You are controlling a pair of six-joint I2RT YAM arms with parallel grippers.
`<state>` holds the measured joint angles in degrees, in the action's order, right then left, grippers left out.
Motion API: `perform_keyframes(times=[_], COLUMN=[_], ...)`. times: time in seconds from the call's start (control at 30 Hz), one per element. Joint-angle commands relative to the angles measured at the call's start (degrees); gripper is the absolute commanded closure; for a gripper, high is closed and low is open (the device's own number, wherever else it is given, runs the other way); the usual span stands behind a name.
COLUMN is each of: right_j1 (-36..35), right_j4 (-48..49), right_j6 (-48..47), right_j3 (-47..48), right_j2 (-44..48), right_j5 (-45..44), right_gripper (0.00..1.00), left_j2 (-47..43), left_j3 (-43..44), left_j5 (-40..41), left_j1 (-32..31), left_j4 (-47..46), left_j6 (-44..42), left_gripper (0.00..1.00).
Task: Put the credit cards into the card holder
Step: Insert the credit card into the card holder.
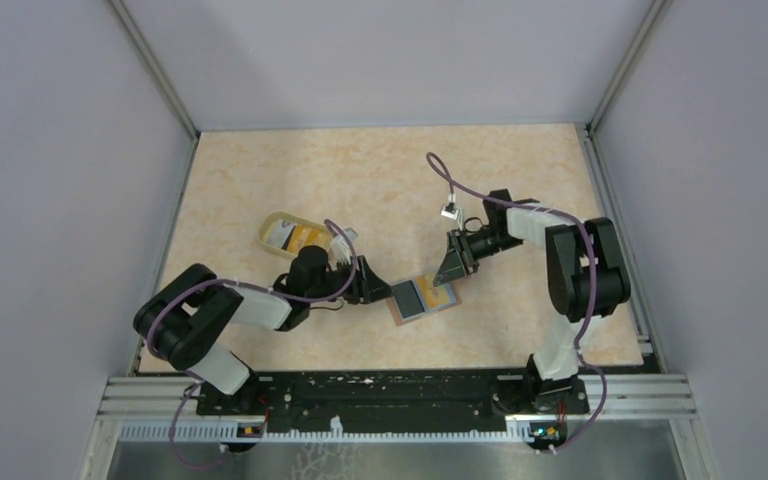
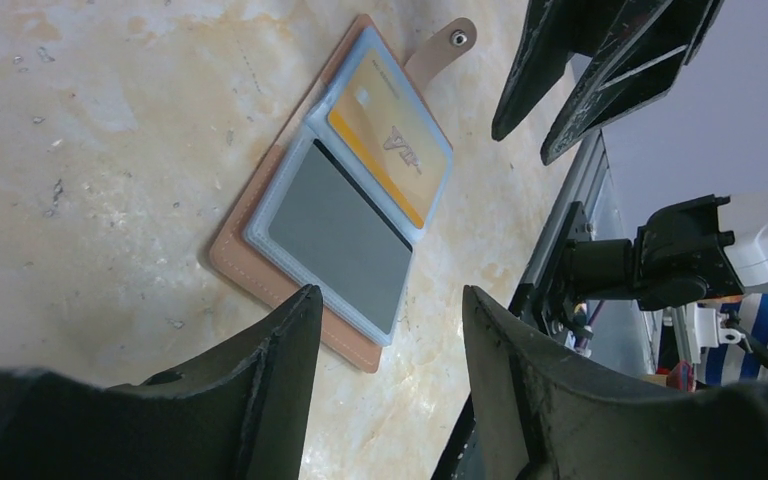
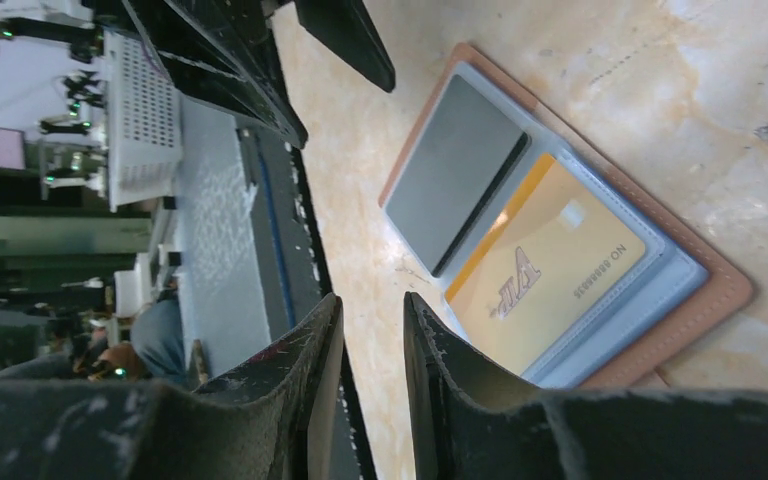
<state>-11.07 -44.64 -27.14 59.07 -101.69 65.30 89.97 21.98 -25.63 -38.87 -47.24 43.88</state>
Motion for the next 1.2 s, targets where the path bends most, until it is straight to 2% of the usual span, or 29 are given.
perform_keyframes(times=[0.0, 0.1, 0.2, 0.33, 0.4, 0.5, 0.6, 0.7, 0.93, 1.17], right_j1=[0.18, -0.07, -0.35, -0.31, -0.37, -0.45, -0.44, -0.44, -0.45, -0.45], right_j4=[-0.61, -0.47, 0.34, 11.72, 14.76, 14.08, 13.7, 13.55, 11.62, 10.57], right_j6=[-0.06, 0.19, 0.55, 9.15, 11.01, 11.32, 11.36, 11.41, 10.66, 10.38], right_j3=[2.02, 1.85, 2.35, -2.27, -3.65, -2.54, -2.17, -2.18, -1.21, -0.87], right_j2=[-2.85, -4.53, -3.8, 3.77, 5.8, 4.54, 3.25, 2.59, 0.14, -1.39], right_j5=[9.13, 10.04, 3.85, -10.73, -14.84, -18.47, -19.07, -18.24, -15.33, -14.3], right_gripper=[0.71, 0.71, 0.76, 0.7, 0.66, 0.64, 0.64, 0.64, 0.67, 0.69], left_j2=[2.41, 5.81, 8.07, 5.23, 3.64, 4.2, 7.2, 9.57, 14.14, 15.86], left_j3=[1.42, 1.68, 2.45, 4.55, 6.58, 8.51, 10.49, 12.12, 15.85, 17.46], left_j5=[-5.43, -7.28, -5.98, 0.33, 3.31, 4.19, 3.25, 3.3, 3.4, 3.72], left_j1=[-0.33, -0.81, -1.26, -2.94, -4.34, -5.5, -6.13, -6.72, -6.92, -6.92], left_j4=[-6.68, -14.16, -15.89, -5.09, 0.43, 2.76, 2.5, 2.07, 4.87, 6.75], left_j6=[2.24, 6.65, 7.99, 2.97, 0.38, -0.41, 0.42, 1.11, 0.35, 0.07], left_gripper=[0.39, 0.38, 0.33, 0.34, 0.39, 0.52, 0.66, 0.73, 0.8, 0.83])
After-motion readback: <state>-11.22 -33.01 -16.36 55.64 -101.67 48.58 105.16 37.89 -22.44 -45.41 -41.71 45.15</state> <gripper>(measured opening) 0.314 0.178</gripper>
